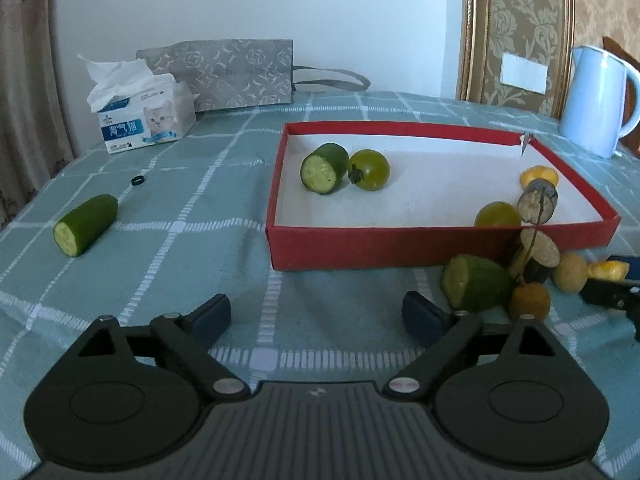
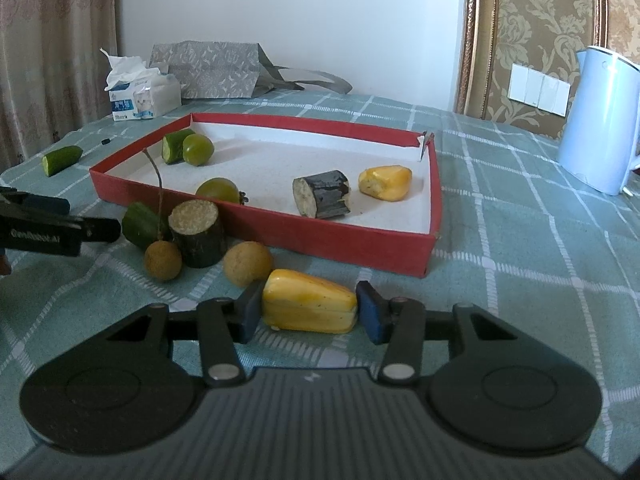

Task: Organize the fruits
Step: 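Lift the jackfruit piece into the tray and open the right gripper, then move the left gripper down to the green cucumber chunk beside the tray, then grasp the cucumber chunk with the left gripper while the right gripper grasps a small brown round fruit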

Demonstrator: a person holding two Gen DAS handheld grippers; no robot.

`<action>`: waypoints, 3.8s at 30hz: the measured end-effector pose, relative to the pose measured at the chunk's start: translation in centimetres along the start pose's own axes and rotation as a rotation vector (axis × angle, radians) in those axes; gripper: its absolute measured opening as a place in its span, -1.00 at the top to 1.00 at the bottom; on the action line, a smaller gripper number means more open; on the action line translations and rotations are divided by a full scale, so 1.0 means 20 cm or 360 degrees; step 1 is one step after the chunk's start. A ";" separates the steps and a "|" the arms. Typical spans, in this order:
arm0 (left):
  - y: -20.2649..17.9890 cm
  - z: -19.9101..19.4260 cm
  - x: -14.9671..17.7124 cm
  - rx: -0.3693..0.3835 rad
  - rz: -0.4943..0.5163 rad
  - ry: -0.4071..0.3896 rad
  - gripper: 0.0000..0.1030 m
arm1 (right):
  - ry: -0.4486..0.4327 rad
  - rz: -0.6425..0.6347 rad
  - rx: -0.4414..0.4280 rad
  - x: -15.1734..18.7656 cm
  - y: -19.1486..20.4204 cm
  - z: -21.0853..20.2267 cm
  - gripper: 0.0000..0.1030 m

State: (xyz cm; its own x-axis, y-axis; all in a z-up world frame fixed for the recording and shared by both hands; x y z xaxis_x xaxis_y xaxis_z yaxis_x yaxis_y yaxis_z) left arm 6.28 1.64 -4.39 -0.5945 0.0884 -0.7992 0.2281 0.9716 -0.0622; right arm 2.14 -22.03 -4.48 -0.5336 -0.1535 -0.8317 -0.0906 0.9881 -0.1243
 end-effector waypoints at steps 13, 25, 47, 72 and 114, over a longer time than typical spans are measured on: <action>0.00 0.01 0.00 0.0023 -0.0001 0.0011 -0.92 | -0.0082 0.0083 0.0055 -0.02 -0.06 -0.04 0.11; -0.01 0.01 0.00 0.0025 0.0003 0.0013 -0.95 | -0.0178 0.0127 0.0142 -0.13 -0.13 -0.06 0.11; -0.01 0.01 0.00 0.0027 0.0003 0.0013 -0.96 | -0.0009 -0.0120 0.0138 -0.53 0.13 0.50 0.11; -0.01 0.01 0.01 0.0038 0.0001 0.0012 -0.99 | -0.0249 0.0038 0.0178 -0.41 0.00 0.15 -0.72; -0.22 0.11 -0.07 0.0231 0.0098 0.0034 -0.98 | -0.0142 0.0077 0.0151 -0.13 -0.04 0.04 -0.95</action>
State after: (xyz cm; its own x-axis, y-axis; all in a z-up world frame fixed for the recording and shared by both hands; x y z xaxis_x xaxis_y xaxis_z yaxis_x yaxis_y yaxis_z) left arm 7.68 -3.22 -4.33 -0.5921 0.1530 -0.7912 0.3728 0.9224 -0.1006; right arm 4.36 -22.33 -2.63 -0.4583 -0.1081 -0.8822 0.0158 0.9914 -0.1297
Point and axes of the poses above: each gripper's, at about its wrist camera, not at the fingertips, and z roughly the way its jaws point, y to its left, x to its underside, the point moved 3 cm from there along z, roughly the way its jaws point, and after that the axes turned 8 degrees about x, right-handed, at the moved point
